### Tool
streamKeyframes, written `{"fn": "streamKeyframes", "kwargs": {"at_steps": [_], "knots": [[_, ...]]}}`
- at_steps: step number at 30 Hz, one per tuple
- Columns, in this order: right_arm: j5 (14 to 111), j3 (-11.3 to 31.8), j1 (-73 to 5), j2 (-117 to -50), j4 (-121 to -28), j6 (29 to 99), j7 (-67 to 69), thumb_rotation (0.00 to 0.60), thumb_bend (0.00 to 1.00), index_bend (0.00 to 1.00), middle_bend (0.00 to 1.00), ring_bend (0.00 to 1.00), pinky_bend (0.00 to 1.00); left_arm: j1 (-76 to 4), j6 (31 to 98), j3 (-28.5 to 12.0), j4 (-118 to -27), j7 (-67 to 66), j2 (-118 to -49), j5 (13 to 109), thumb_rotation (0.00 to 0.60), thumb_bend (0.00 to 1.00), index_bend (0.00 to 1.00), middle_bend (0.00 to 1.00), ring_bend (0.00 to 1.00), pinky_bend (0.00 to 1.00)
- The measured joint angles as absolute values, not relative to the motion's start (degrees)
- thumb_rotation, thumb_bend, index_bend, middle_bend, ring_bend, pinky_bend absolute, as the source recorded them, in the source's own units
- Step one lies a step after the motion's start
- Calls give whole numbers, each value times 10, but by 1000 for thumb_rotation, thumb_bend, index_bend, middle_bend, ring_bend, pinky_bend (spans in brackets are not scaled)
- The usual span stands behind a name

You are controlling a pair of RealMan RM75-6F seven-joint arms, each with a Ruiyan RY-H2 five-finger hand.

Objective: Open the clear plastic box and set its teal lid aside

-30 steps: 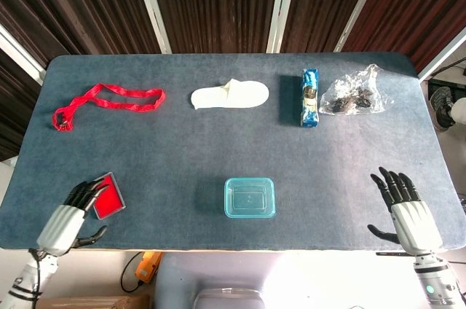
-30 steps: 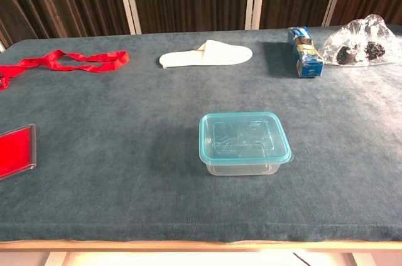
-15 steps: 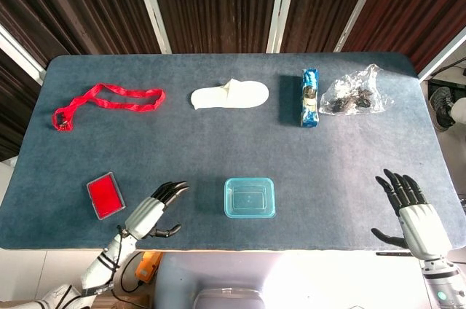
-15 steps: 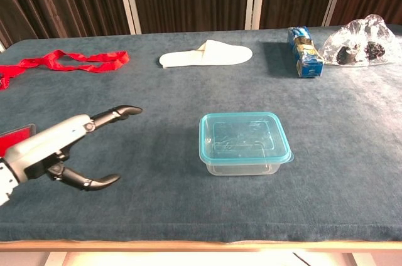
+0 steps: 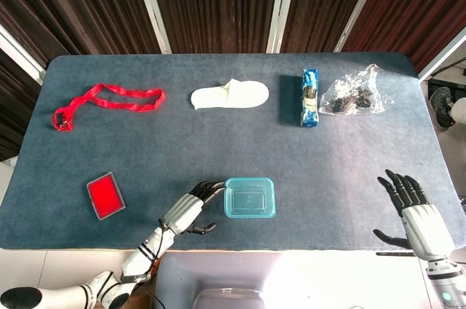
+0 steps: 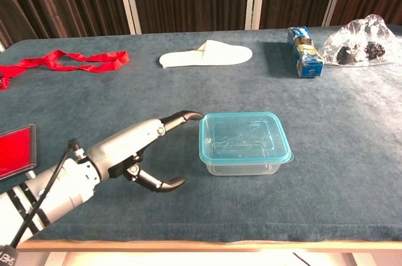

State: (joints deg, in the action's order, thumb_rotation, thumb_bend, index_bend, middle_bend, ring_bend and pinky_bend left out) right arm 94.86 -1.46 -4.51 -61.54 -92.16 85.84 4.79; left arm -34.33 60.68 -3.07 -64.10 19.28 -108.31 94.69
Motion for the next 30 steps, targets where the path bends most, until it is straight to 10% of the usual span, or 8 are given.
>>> {"fn": "streamKeyframes", "kwargs": {"at_steps": [30], "knots": [[949, -19, -42, -598, -930, 855, 58, 600, 189, 0, 0, 0, 0, -423, 569, -74, -583, 181, -1153, 883, 600, 278, 0, 0, 0, 0]]}}
